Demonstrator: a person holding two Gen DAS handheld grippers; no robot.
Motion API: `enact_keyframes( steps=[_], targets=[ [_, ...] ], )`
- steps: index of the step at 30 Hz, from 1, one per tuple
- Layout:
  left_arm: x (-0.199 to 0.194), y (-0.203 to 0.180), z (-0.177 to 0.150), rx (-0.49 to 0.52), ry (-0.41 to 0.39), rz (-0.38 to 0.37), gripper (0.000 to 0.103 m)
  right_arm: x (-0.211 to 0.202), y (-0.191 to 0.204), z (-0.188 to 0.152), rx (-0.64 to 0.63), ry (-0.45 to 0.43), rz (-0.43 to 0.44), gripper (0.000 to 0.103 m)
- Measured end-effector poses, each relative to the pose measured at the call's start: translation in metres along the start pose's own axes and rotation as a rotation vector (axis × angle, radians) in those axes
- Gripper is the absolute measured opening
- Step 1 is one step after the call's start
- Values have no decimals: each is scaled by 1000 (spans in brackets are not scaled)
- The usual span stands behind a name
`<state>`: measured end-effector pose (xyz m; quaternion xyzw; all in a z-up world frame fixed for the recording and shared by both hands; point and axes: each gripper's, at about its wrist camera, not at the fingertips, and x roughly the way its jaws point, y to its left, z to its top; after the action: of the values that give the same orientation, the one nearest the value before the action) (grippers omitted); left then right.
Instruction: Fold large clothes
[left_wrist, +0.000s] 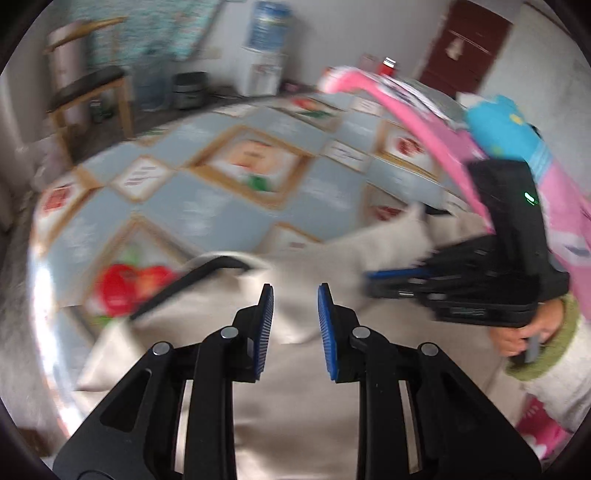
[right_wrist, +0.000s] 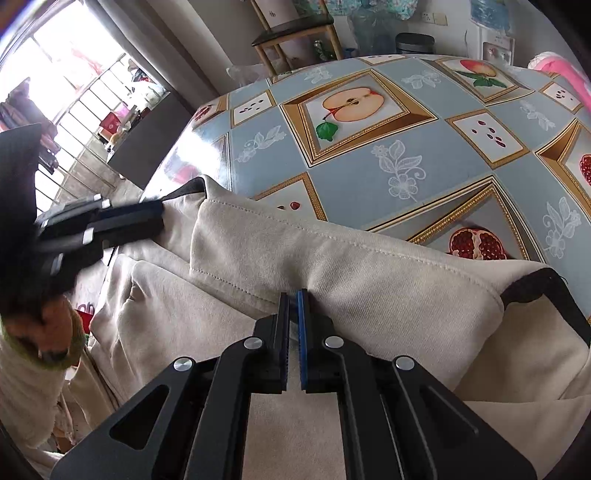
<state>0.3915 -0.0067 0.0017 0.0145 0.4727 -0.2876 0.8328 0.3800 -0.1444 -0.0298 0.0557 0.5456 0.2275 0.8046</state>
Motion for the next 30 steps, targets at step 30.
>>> enact_keyframes(
  steps=[30],
  targets=[
    [48,-25,-12,119,100,105,24,-56,-47,-16,41,-53,-207,5]
  ],
)
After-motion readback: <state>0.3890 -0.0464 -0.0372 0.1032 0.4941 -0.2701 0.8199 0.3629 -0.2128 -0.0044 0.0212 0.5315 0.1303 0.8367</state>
